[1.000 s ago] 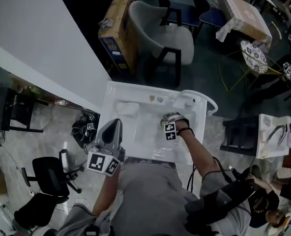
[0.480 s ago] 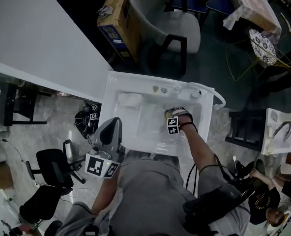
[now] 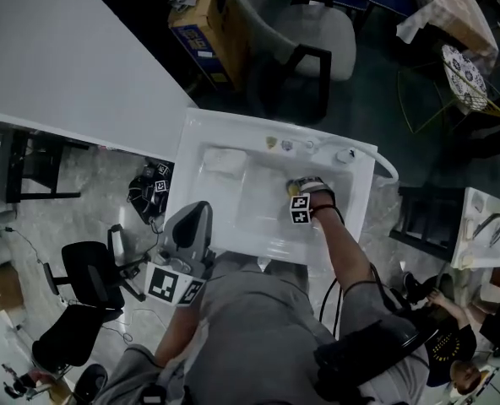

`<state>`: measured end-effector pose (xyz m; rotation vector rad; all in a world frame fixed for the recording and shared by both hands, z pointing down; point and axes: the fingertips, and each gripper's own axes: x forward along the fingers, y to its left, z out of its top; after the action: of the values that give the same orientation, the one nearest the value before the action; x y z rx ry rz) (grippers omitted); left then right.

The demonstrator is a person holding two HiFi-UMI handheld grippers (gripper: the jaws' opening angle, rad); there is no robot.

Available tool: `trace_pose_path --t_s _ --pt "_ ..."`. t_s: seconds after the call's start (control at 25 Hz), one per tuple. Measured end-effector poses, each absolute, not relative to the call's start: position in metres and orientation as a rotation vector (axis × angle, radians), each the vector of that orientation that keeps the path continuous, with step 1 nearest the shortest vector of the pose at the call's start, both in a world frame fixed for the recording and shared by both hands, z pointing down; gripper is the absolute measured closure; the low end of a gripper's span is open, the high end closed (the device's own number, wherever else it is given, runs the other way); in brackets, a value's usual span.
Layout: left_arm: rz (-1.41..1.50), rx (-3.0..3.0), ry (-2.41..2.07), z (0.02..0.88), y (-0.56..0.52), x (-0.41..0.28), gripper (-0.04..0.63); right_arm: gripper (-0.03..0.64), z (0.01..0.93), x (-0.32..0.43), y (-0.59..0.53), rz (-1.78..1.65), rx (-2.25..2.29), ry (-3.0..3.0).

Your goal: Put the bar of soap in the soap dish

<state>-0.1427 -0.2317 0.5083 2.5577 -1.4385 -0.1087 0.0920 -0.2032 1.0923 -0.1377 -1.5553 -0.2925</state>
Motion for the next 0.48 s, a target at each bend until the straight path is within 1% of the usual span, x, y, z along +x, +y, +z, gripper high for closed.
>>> trace_pose_path --t_s 0.2,0.36,0.48 --pt "-0.074 2.534 -1.414 0.522 -0.232 -0.141 0.601 0.242 1.098 0.092 -0.206 -0.280 -0.121 -1.549" --pt "-0.065 2.531 -1.401 0.526 -0.234 -0.140 0.601 0.224 1.100 0.090 -0.209 -0.250 -0.152 -1.569" --pt "-0.060 2.523 -1.398 0.529 -0.233 -0.140 0.601 0.224 1.100 0.090 -0.209 -0.210 -0.172 -1.567"
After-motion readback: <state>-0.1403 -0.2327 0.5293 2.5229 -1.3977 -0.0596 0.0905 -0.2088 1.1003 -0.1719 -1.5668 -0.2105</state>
